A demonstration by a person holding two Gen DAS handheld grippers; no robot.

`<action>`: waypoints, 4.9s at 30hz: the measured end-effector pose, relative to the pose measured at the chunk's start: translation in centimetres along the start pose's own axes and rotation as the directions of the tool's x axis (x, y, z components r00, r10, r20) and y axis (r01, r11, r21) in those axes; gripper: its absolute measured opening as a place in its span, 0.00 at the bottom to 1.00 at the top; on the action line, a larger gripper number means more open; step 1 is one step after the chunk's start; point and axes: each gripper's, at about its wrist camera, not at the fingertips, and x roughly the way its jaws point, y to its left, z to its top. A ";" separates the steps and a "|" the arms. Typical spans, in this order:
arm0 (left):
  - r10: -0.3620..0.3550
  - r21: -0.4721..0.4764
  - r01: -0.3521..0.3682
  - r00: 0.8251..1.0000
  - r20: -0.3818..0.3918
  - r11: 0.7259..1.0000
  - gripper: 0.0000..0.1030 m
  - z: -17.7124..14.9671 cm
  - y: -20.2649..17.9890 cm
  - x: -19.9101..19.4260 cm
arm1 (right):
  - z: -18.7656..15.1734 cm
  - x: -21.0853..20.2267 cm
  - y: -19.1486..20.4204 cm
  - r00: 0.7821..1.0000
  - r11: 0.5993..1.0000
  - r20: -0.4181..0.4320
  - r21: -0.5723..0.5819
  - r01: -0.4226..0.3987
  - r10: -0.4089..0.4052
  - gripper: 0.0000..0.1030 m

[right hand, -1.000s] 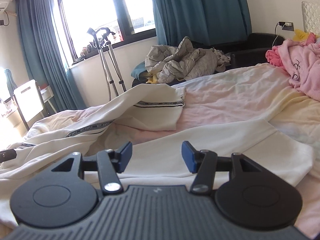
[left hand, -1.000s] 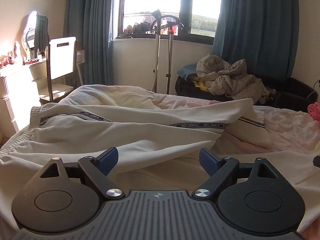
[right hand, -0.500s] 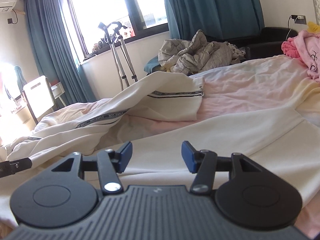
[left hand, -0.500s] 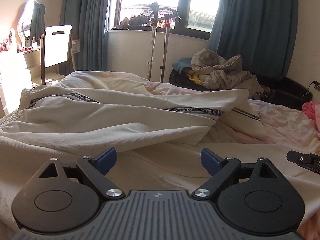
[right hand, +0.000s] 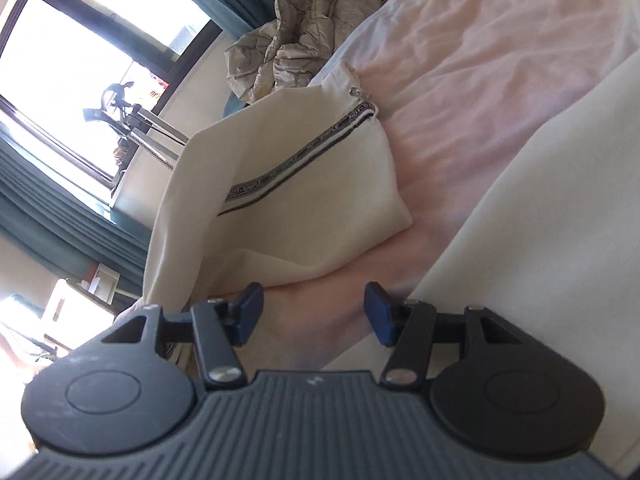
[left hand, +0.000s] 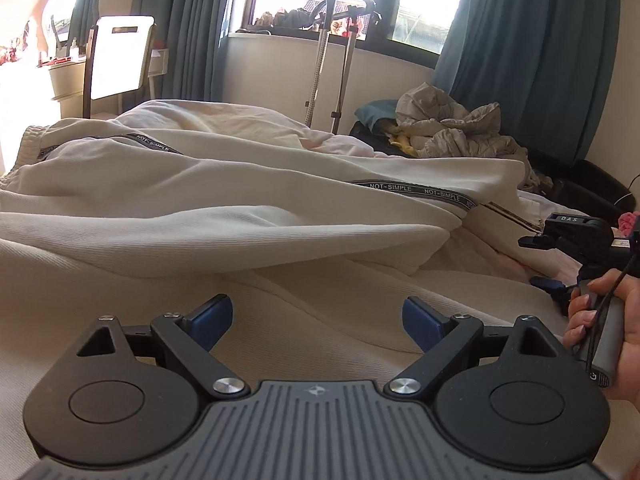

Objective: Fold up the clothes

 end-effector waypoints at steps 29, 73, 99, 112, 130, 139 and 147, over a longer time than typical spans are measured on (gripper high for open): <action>-0.055 -0.099 0.057 0.998 0.030 0.993 0.95 0.5 1.7 1.5 | 14.6 -6.6 -10.7 0.837 0.854 0.179 0.033 0.520 -0.517 0.05; -0.073 -0.003 0.073 0.996 0.045 0.997 0.95 1.6 1.6 -2.0 | 2.6 -20.2 -4.6 0.896 0.795 0.286 -0.421 0.437 -0.341 0.41; -0.022 -0.546 0.058 0.997 0.072 0.836 0.95 3.6 14.1 -10.7 | 3.7 -30.9 -10.3 0.928 0.963 0.266 0.004 0.268 -0.259 0.46; -0.111 -0.513 0.115 0.993 0.039 0.851 0.95 3.1 12.0 -9.5 | 5.0 -30.2 -21.7 0.955 0.879 0.084 0.420 0.225 -0.284 0.64; -0.154 -0.539 0.123 0.988 -0.011 0.833 0.95 2.4 12.2 -7.3 | 6.9 -23.5 -19.7 0.911 0.933 0.218 0.165 0.319 -0.350 0.04; -0.132 -0.548 0.120 0.991 0.018 0.828 0.95 2.5 12.7 -8.1 | 9.8 -28.7 -16.9 0.875 0.964 0.415 0.190 0.186 -0.251 0.03; -0.066 -0.587 0.105 0.994 0.087 0.803 0.95 4.2 15.1 -11.2 | 8.4 -26.2 -23.6 0.905 0.867 0.126 0.367 0.338 -0.407 0.03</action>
